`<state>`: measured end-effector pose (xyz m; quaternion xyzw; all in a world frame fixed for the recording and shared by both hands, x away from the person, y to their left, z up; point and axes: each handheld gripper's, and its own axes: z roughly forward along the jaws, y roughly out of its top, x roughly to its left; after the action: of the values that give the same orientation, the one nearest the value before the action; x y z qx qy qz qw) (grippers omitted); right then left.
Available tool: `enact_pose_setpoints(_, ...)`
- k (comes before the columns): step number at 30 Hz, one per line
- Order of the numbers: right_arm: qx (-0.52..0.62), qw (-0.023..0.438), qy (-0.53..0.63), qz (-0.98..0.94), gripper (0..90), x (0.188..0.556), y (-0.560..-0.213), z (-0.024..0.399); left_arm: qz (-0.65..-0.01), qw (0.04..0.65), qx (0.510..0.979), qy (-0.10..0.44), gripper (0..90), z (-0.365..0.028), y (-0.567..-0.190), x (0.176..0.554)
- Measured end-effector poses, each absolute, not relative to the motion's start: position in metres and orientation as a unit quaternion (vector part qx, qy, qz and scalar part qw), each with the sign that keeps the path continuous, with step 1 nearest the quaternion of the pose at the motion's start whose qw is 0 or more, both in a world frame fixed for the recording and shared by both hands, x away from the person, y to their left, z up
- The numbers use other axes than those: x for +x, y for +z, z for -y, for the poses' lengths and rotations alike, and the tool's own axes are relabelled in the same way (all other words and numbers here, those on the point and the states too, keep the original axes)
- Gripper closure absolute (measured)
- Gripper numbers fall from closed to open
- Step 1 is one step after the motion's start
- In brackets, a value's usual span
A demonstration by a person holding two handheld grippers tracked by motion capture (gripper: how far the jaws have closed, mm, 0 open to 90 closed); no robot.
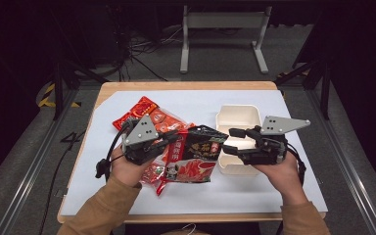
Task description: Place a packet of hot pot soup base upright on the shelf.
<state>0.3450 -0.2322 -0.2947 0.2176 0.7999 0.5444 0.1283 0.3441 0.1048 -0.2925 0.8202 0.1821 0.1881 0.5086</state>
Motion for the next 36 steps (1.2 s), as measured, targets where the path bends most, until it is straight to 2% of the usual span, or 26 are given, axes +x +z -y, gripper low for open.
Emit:
enact_pose_setpoints(14,0.200,0.085,0.540,-0.813,43.3,0.362,-0.299,0.203,-0.178,0.512,0.818,0.193,86.8,-0.105,-0.291,0.342)
enact_pose_setpoints(23,0.206,0.067,0.530,-0.820,56.9,0.369,-0.298,0.200,-0.180,0.511,0.818,0.194,86.7,-0.106,-0.292,0.341)
enact_pose_setpoints(28,0.202,0.088,0.509,-0.832,68.5,0.370,-0.297,0.197,-0.181,0.511,0.818,0.193,86.7,-0.107,-0.292,0.341)
enact_pose_setpoints(36,0.169,0.147,0.487,-0.844,75.9,0.363,-0.281,0.187,-0.188,0.527,0.806,0.192,85.9,-0.116,-0.290,0.340)
